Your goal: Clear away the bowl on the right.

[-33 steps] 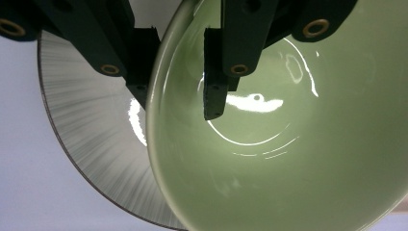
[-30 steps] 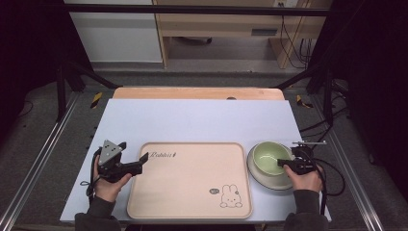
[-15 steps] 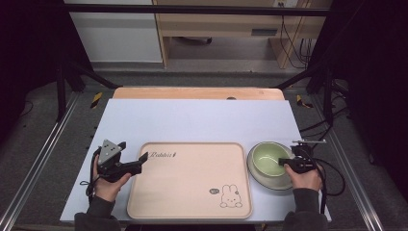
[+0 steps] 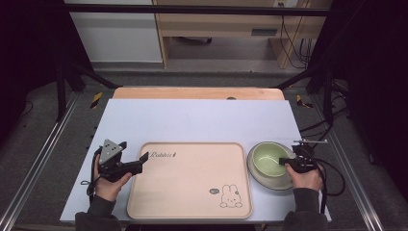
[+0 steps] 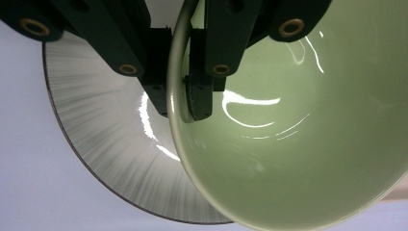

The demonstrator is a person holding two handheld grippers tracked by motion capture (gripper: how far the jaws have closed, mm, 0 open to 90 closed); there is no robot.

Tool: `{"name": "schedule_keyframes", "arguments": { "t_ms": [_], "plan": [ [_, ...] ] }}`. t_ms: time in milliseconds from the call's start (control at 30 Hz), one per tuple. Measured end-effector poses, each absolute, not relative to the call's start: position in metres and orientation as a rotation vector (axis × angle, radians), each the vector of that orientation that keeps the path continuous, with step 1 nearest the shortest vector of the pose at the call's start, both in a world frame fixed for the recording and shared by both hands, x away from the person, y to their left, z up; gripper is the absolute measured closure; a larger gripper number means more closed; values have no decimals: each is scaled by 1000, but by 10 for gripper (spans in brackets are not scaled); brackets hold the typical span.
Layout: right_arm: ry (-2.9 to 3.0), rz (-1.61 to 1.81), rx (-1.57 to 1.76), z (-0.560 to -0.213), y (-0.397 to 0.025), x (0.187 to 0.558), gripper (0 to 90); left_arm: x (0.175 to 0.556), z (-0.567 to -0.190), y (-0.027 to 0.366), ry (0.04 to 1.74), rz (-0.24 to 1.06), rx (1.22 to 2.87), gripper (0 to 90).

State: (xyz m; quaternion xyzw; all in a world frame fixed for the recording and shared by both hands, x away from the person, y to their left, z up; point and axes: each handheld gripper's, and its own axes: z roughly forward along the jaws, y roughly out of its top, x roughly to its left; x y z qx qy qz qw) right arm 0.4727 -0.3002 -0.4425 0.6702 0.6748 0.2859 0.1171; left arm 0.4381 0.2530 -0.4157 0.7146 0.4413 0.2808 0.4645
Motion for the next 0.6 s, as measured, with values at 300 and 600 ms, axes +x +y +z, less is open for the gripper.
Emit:
{"name": "schedule_keyframes", "arguments": {
  "t_ms": [300, 600],
  "plan": [
    [1968, 842, 1970, -442, -300, 472, 838, 438, -415, 254, 1084, 690, 1753, 108],
    [1969, 846, 1966, -442, -302, 472, 840, 437, -415, 253, 1075, 693, 1757, 107]
  ]
}}
